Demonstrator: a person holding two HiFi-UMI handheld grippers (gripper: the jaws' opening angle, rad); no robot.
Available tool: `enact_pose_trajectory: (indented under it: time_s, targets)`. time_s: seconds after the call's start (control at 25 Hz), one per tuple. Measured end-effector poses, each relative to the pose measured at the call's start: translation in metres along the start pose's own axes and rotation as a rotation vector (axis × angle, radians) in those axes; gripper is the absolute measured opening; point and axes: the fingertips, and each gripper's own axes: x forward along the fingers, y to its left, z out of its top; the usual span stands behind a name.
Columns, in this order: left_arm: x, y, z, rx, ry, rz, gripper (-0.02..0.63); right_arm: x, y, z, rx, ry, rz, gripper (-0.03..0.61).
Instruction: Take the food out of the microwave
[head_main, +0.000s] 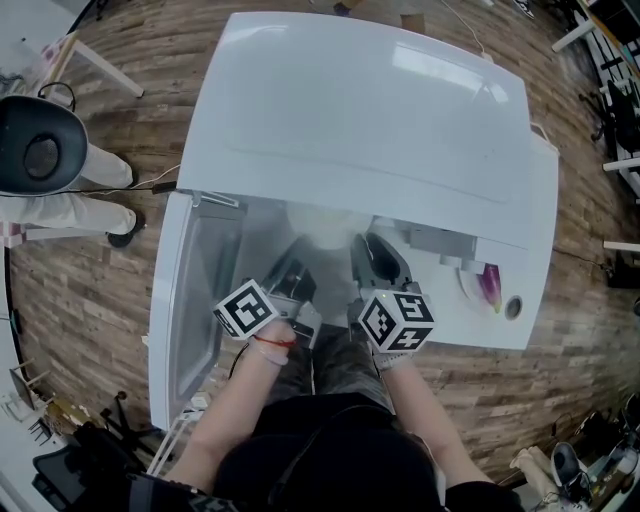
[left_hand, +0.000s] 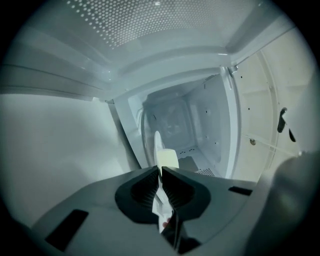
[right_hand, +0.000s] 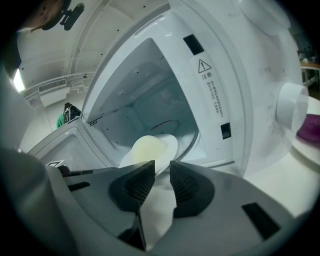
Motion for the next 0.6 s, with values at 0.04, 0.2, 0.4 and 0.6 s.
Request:
enact_pose_trajectory:
  time_s: [0.04,0.2,0.4,0.6]
  targets:
    - [-0.002,-0.001,-0.001,-0.010,-0.008,-0.008,0.031,0.000,0.001,-0.001,0.019,-0.003,0.008,0.091]
    - [-0.008,-0.004,-0.007,-0.161,-0.066,-0.045,0.023,-0.002,0.002,-0.004,0.099,-0.012,0.027,0.092]
    - [-0.015,-0.005,-0.010,-0.211,-0.088,-0.080,0.023,-0.005,0.002,-0.005,0.155,-0.005,0.037,0.104]
    - [-0.025,-0.002,-0.014,-0.231,-0.105,-0.097,0.023,-0.005,0.004,-0.010,0.240,0.005,0.072,0.110]
